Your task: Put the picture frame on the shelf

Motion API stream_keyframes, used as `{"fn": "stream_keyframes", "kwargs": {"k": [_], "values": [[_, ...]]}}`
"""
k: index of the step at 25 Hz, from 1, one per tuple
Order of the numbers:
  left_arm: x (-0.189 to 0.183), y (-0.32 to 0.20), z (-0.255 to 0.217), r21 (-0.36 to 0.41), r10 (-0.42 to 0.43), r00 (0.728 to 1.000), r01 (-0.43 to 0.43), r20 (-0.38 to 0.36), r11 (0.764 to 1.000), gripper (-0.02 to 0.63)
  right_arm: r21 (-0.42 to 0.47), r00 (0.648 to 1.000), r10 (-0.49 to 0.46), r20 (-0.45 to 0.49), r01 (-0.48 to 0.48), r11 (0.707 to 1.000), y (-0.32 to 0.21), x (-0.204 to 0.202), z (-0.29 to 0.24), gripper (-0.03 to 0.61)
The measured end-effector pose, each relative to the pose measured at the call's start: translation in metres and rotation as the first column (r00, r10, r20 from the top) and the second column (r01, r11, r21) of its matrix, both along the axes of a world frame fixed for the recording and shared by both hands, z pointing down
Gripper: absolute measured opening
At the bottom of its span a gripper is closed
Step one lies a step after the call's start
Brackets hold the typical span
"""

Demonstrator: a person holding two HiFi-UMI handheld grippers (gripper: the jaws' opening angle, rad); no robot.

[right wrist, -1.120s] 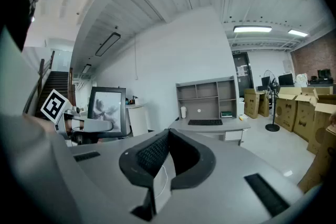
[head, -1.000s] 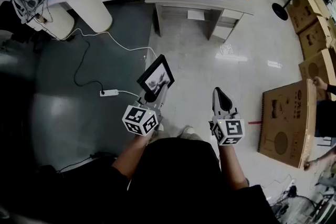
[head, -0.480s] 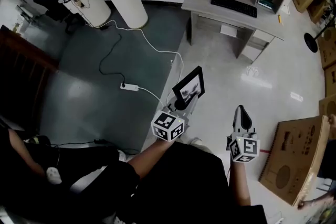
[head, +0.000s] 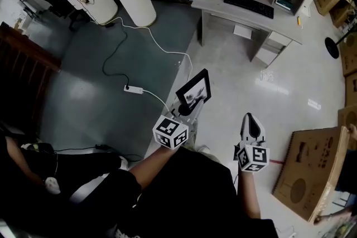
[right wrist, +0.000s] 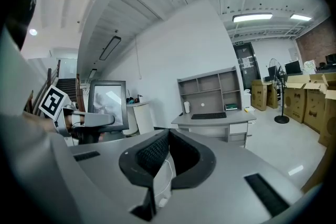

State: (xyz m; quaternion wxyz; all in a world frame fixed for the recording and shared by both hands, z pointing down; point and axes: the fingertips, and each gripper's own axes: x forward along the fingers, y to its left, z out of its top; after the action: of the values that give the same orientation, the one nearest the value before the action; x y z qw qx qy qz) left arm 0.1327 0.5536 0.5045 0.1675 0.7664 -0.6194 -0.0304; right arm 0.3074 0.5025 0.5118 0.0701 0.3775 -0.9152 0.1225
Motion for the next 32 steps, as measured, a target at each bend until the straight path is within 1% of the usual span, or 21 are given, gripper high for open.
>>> {"fn": "stream_keyframes", "kwargs": {"k": [3,6,11,15,21,24,28,30,32], "values": [[-0.008,-0.02,0.009,-0.013,0.0,1.0,0.0,-0.012,1.0,0.025,-0.013,1.0,-0.013,-0.019,0.012,1.0,-0.014,-0.009,0.005,0.012],[-0.025,-0.046,0.021,-0.03,-0.004,1.0,0.003,-0.031,1.0,0.025,-0.028,0.998,-0.013,-0.058,0.012,1.0,-0.038,-0.018,0.013,0.012],[-0.063,-0.106,0.033,-0.044,-0.005,0.998,0.002,-0.063,0.999,0.025,-0.07,0.994,0.01,-0.11,-0.018,0.997,-0.1,-0.045,0.023,0.012],[-0.105,-0.163,0.038,-0.057,0.034,0.996,-0.039,-0.079,0.998,0.025,-0.074,0.99,0.045,-0.137,-0.056,0.996,-0.158,-0.081,0.022,0.012],[-0.18,-0.251,0.015,-0.019,0.061,0.997,-0.062,-0.056,0.998,0.025,-0.028,0.986,0.089,-0.139,-0.094,0.995,-0.256,-0.146,-0.006,0.012],[-0.21,-0.288,0.006,0.001,0.079,0.996,-0.079,-0.053,0.997,0.025,-0.01,0.984,0.109,-0.14,-0.112,0.994,-0.292,-0.173,-0.015,0.012],[-0.24,-0.326,0.0,0.023,0.127,0.99,-0.126,-0.058,0.992,0.025,0.001,0.98,0.136,-0.147,-0.137,0.991,-0.323,-0.206,-0.02,0.012],[-0.251,-0.34,0.002,0.02,0.146,0.987,-0.145,-0.06,0.989,0.025,-0.004,0.979,0.134,-0.151,-0.136,0.991,-0.33,-0.22,-0.019,0.012],[-0.256,-0.351,0.004,0.011,0.15,0.986,-0.15,-0.066,0.989,0.025,-0.013,0.978,0.125,-0.169,-0.129,0.992,-0.334,-0.225,-0.016,0.012]]}}
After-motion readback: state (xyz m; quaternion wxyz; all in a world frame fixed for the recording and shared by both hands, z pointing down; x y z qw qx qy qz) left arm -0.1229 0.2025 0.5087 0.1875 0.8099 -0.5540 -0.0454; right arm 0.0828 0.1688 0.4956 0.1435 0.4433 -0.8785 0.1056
